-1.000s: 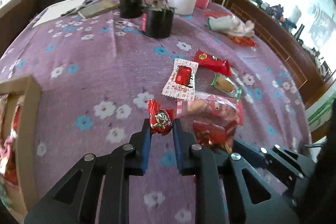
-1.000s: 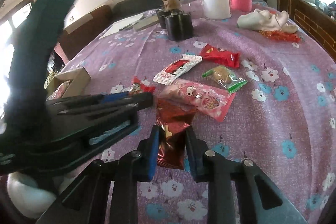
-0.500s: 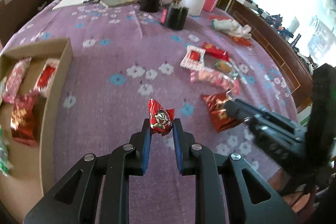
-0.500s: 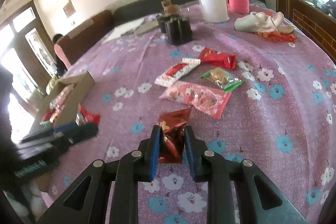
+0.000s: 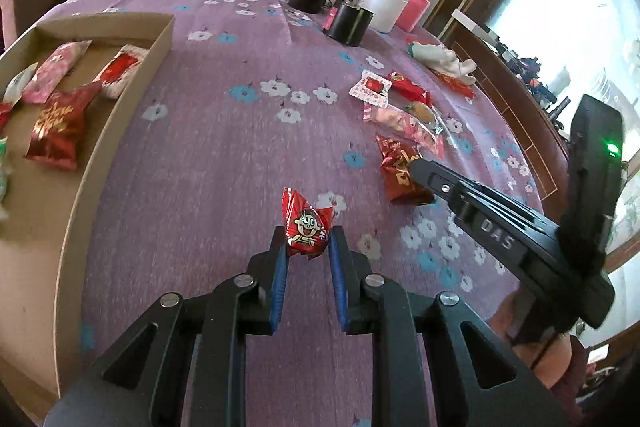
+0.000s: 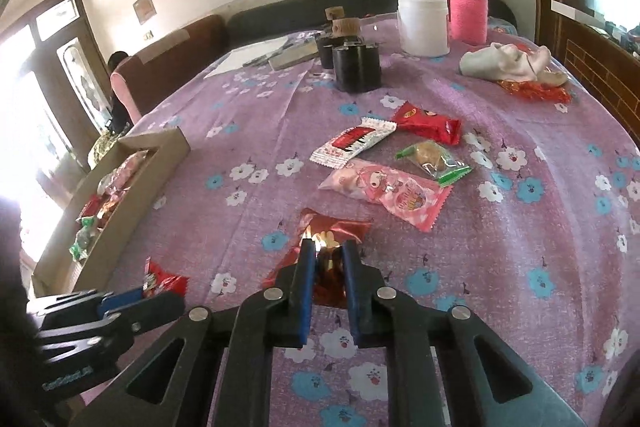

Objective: Organize snacks
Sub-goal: 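Carry both held candies toward the cardboard tray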

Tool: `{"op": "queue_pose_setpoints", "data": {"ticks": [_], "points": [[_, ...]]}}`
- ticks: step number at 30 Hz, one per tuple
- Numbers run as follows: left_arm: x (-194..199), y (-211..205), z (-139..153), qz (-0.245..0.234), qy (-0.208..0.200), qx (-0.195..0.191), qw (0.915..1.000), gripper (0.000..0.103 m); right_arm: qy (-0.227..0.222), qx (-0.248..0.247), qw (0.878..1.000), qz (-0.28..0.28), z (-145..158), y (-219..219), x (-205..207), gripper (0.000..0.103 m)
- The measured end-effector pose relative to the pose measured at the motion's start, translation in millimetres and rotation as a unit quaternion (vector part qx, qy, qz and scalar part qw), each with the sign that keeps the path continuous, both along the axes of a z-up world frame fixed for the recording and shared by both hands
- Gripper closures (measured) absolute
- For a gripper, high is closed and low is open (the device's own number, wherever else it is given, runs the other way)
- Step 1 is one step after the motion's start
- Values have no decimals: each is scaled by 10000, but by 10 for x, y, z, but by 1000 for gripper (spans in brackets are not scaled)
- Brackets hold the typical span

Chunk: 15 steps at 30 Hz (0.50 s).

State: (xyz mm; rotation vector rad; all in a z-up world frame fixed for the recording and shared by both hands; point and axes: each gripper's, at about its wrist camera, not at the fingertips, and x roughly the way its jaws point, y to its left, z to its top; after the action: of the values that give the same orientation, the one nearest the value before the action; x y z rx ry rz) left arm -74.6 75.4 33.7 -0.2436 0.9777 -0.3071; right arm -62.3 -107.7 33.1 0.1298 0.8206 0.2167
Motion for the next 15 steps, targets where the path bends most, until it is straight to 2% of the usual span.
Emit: {"op": "queue_pose_setpoints", "data": {"ticks": [2, 3, 4, 6, 9, 11, 13, 15], "points": [[-46, 34, 32, 53, -38, -11, 10000, 86, 113, 33, 9999, 19, -35, -6, 37, 82], [-72, 52, 48, 75, -65, -23, 9999, 86, 194, 62, 9998, 49, -55, 0, 59, 69], [-100, 73, 63, 92, -91, -39, 9999, 86, 258, 117, 9996, 67, -71, 0, 80, 51], [-158, 108, 91, 122, -132, -72, 9998, 86, 249, 287, 9993, 68, -69, -11, 110, 33], [-224, 147, 129, 128, -184, -119, 9997, 86, 210, 261, 9994, -28, -76, 11, 136, 32], [-271, 172, 164, 132, -246, -138, 9995, 86, 294, 195, 9994, 48, -102, 50, 159, 36], [-311, 202, 191, 134, -294, -148, 9994, 86, 302, 42, 9995, 42, -109, 96, 155, 71], [-354, 238, 221, 147, -338, -167, 9992, 86, 258, -101, 9996, 4, -99, 129, 138, 75]]}}
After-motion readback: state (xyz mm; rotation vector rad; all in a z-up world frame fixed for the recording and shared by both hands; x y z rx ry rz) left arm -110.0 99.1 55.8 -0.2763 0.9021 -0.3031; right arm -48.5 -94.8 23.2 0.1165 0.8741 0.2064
